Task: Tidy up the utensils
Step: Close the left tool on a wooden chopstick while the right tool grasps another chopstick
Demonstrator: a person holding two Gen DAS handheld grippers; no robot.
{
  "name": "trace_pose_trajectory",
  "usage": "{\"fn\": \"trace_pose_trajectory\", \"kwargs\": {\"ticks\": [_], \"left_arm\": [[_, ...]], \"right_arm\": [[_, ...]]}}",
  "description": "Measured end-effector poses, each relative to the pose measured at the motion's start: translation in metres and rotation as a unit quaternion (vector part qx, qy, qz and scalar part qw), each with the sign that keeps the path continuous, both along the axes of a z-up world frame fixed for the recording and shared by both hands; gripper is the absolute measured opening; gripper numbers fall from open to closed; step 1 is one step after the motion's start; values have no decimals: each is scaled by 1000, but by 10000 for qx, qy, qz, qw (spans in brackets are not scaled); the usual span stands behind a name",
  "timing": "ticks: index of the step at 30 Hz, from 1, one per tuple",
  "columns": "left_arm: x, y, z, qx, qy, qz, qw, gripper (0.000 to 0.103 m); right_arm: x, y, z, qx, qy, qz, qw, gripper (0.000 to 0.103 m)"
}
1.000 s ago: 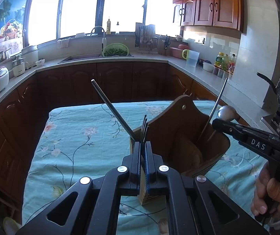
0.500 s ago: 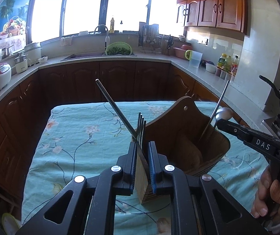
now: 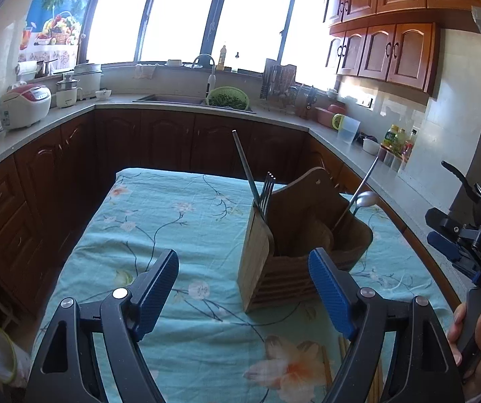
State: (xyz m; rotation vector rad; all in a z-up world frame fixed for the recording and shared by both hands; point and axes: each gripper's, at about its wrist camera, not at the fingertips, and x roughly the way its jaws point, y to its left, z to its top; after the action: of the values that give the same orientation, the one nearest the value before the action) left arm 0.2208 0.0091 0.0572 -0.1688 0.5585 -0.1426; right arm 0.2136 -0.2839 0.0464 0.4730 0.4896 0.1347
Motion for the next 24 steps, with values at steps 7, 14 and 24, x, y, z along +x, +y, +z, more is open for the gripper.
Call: {"fn": "trace_pose_trajectory", "kwargs": {"ticks": [7, 14, 24], "left_arm": [[-44, 10, -13, -250, 199, -19, 9995, 81], [-77, 15, -27, -392, 431, -18, 9983, 81], [-99, 7, -48, -392, 818, -111, 9958, 81]], "right_arm": [[-58, -7, -8, 0, 122, -225, 9997, 93], [-107, -17, -28, 55, 409, -449, 9981, 93], [-153, -18, -63, 19, 851, -590, 9946, 93]]}}
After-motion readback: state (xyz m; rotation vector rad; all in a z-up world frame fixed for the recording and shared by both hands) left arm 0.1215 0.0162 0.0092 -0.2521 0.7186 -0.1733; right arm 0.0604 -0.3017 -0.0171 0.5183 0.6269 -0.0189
